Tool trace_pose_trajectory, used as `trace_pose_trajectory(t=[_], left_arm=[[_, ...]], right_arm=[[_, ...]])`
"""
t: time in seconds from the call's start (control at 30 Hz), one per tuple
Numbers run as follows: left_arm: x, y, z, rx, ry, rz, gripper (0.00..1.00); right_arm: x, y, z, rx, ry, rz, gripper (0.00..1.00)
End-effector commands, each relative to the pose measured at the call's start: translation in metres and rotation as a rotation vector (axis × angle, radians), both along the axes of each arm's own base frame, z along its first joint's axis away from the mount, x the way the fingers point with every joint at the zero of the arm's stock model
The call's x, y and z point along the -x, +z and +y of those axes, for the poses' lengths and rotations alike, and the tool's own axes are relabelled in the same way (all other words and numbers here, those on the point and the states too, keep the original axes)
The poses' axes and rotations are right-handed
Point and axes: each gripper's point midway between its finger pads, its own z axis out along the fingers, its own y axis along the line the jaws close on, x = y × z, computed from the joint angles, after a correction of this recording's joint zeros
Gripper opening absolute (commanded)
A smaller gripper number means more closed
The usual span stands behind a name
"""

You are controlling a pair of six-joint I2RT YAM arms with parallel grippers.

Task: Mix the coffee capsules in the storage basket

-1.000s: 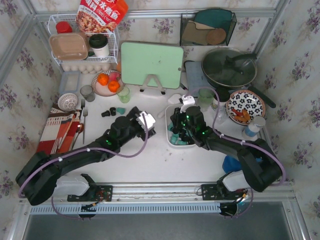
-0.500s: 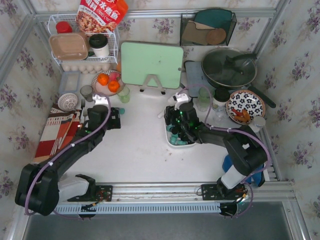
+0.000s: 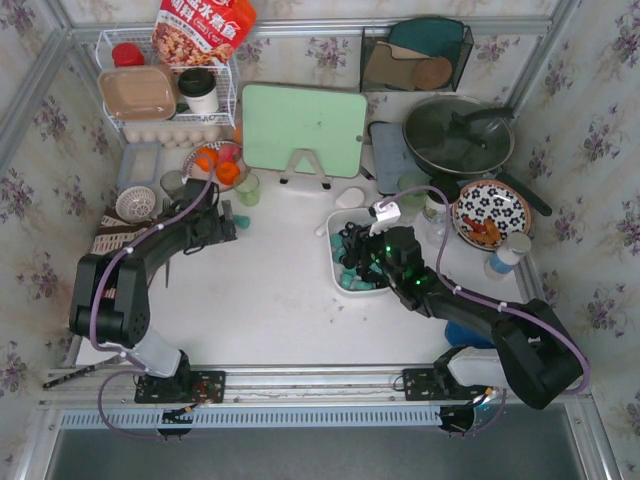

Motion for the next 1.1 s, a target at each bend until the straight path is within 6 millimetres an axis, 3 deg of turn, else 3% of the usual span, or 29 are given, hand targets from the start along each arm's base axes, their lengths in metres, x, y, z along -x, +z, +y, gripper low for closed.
trace_pose_trajectory(t=[0.0, 0.3, 0.43, 0.6, 1.07], left_arm=[[-0.007, 0.001, 0.01, 0.005, 0.03, 0.048, 0.9], [-0.024, -0.011, 0.021, 0.046, 0.037, 0.127, 0.85], [-0.034, -0.014, 0.02, 0.11, 0.027, 0.151, 0.75], [-0.041, -0.019, 0.029, 0.16, 0.06, 0.18, 0.69], [-0.05, -0.033, 0.022, 0.24, 0.045, 0.248, 0.61]], right_arm=[[0.001, 0.005, 0.0, -0.011, 0.009, -0.039, 0.63], [0.01, 0.012, 0.014, -0.071, 0.082, -0.022, 0.62], [0.011, 0.013, 0.016, -0.078, 0.094, -0.02, 0.62], [0.012, 0.014, 0.017, -0.082, 0.101, -0.018, 0.62], [0.012, 0.008, 0.021, -0.08, 0.116, 0.001, 0.61]])
